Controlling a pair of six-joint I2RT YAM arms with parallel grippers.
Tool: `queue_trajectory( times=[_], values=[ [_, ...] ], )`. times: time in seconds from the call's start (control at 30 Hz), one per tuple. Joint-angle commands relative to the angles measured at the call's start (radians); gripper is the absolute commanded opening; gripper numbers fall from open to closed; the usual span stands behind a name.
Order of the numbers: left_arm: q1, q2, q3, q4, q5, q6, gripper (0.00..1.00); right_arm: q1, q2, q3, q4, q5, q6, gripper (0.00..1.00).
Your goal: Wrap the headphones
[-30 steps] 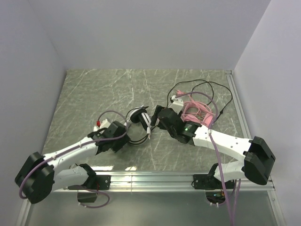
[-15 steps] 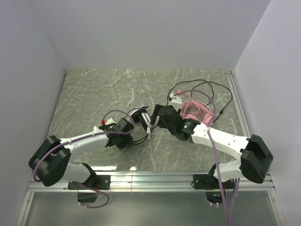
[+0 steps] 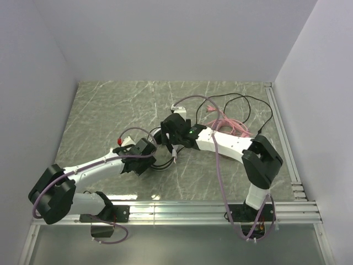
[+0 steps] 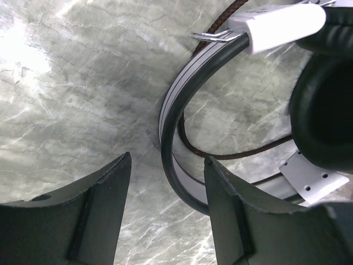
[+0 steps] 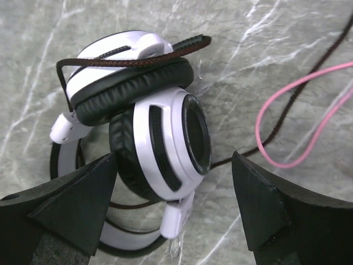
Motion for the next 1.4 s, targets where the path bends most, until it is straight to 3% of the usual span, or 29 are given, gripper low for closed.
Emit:
queue_trajectory(
  times=[0.0,0.27,0.53,0.8,1.1,1.37],
  values=[
    [-0.007,-0.034,0.032,-0.036,-0.034,0.01,0.62,-0.002,0.039,0.065,-0.05,-0.028,-0.057,0.9],
    [-0.005,-0.055,0.04,-0.059,-0.04,0.019,0.62,0.001,0.127,0.116,-0.069,-0.047,-0.094,0.89],
    [-0.005,-0.134,0.039,-0.087,-0.064,0.033,0.62,0.022,0.021,0.026,0.025,-0.079,-0.143,0.92],
    [-0.004,-0.146,0.046,-0.101,-0.072,0.041,0.62,0.024,0.119,0.133,-0.087,0.004,-0.152,0.89],
    [-0.004,-0.158,0.043,-0.099,-0.078,0.052,0.62,0.033,0.15,0.187,-0.111,-0.007,-0.171,0.9],
    [-0.005,-0.154,0.046,-0.092,-0.071,0.064,0.62,0.025,0.225,0.234,-0.178,0.021,-0.166,0.83]
  ],
)
